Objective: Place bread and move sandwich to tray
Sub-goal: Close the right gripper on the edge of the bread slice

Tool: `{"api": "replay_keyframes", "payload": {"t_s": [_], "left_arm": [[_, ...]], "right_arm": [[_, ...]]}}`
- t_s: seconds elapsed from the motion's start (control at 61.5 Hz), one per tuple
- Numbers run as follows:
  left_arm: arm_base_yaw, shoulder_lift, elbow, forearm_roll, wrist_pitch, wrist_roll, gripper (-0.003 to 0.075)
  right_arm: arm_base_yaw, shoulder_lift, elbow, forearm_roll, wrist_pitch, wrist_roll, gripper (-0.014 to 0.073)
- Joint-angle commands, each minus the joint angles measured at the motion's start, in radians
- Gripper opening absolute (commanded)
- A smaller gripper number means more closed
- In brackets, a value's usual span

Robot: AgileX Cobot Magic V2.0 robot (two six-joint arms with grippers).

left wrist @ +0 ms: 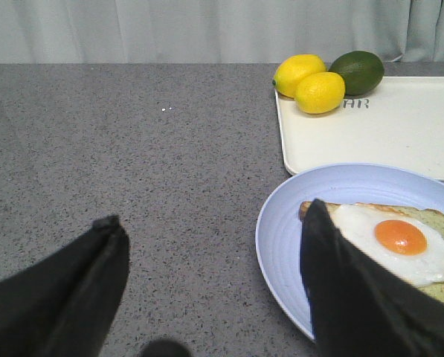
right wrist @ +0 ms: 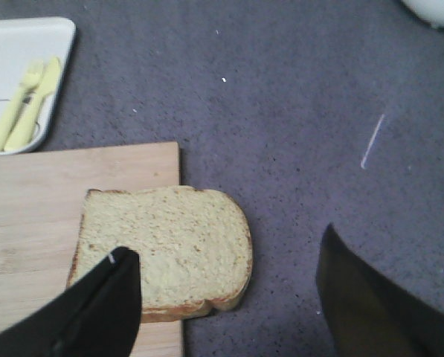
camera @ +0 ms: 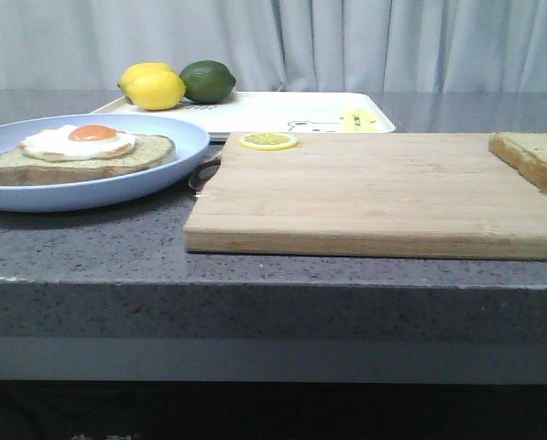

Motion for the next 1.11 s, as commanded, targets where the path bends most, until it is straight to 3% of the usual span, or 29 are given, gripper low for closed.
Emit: {"api": "replay_keyframes", "payload": {"t_s": [0.0,0.13,0.228,0.39,0.602,0.781,1.09], "left_arm": [[-0.004,0.005,-0.029,-0.007,-0.085,-0.001,0.0472],[-0.004,0.005,-0.029,-0.007,-0.085,-0.001,0.0472],[-0.004,0.005,-0.029,-0.007,-0.085,-0.001,0.0472],[-0.004,0.005,-0.029,-0.007,-0.085,-0.001,0.0472],[-0.004,0.005,-0.029,-0.007,-0.085,-0.001,0.0472],[-0.004,0.005,-0.029,-0.007,-0.085,-0.001,0.0472],[-0.004,0.005,-0.029,-0.007,-0.085,-0.001,0.0472]], "right_arm": [[-0.022,0.098,-0.066,-0.023,-0.041,0.011,0.0507],[-0.096,0.278,-0.134,-0.006,-0.025,0.01,0.0507],[-0.184,0.414,-0.201,0.088,0.006,-0.049,0.0504],[-0.314,0.583,-0.281,0.44,0.109,-0.353,0.0504],[-0.413,0.701,-0.304,0.743,0.236,-0.647,0.0504],[-0.412,0.742,-0.305,0.816,0.288,-0.725,0.0504],[-0.378,0.752,-0.306,0.831,0.342,-0.735,0.05]]}}
